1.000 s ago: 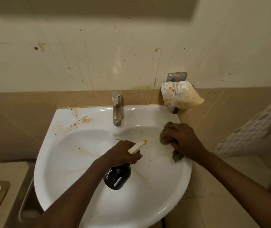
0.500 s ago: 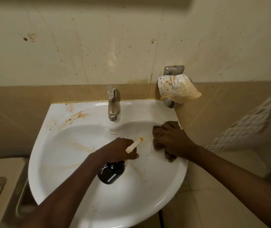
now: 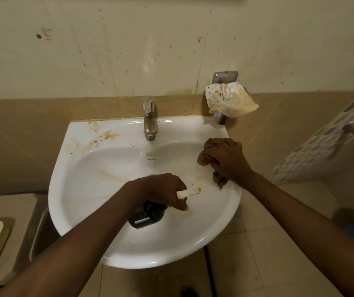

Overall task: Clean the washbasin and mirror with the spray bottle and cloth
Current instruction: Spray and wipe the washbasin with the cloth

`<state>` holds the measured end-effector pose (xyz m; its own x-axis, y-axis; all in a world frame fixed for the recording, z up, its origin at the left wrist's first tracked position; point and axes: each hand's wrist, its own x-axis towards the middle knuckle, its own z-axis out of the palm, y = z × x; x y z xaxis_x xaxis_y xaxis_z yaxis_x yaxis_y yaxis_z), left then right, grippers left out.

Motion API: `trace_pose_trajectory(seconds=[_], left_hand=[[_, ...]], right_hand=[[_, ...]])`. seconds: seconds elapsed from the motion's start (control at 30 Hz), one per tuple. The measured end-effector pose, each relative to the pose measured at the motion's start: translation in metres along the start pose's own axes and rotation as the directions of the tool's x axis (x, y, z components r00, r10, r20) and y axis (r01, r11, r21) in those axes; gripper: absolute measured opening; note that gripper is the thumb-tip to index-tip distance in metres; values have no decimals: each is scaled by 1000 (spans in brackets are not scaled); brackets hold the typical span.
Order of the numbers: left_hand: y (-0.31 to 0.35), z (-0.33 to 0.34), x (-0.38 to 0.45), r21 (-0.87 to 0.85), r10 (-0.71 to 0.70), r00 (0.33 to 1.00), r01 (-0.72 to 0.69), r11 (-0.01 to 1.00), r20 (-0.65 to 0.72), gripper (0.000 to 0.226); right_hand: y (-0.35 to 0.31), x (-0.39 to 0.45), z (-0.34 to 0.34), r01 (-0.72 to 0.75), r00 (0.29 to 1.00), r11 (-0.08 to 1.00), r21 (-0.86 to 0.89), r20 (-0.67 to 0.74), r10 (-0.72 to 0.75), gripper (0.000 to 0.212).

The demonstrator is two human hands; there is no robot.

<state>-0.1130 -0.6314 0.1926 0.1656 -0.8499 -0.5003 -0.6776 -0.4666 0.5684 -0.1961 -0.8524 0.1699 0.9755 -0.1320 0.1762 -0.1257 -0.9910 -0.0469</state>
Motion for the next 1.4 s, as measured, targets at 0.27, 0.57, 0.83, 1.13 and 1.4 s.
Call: trace_pose_trajectory(seconds=[0.27, 0.57, 0.83, 1.13, 1.4], left_hand=[[17, 0, -4, 36, -32, 999, 31, 999, 25, 19], [22, -11, -14, 54, 29, 1000, -29, 998, -9, 20], [14, -7, -23, 43, -41, 999, 40, 998, 32, 21], [9, -3, -31, 108, 12, 997, -19, 994, 71, 18], [-3, -2, -28, 173, 4, 1000, -5, 985, 7, 32]], right_hand=[[-3, -63, -27, -140, 946, 957, 256, 321, 52, 30], [-31, -50, -14, -152, 978, 988, -7, 147, 151, 28], [-20, -32, -15, -258, 965, 966, -38, 38, 259, 16], [-44, -86, -19, -212, 962, 968, 135, 206, 181, 42], [-29, -33, -8, -259, 957, 960, -105, 103, 270, 11]])
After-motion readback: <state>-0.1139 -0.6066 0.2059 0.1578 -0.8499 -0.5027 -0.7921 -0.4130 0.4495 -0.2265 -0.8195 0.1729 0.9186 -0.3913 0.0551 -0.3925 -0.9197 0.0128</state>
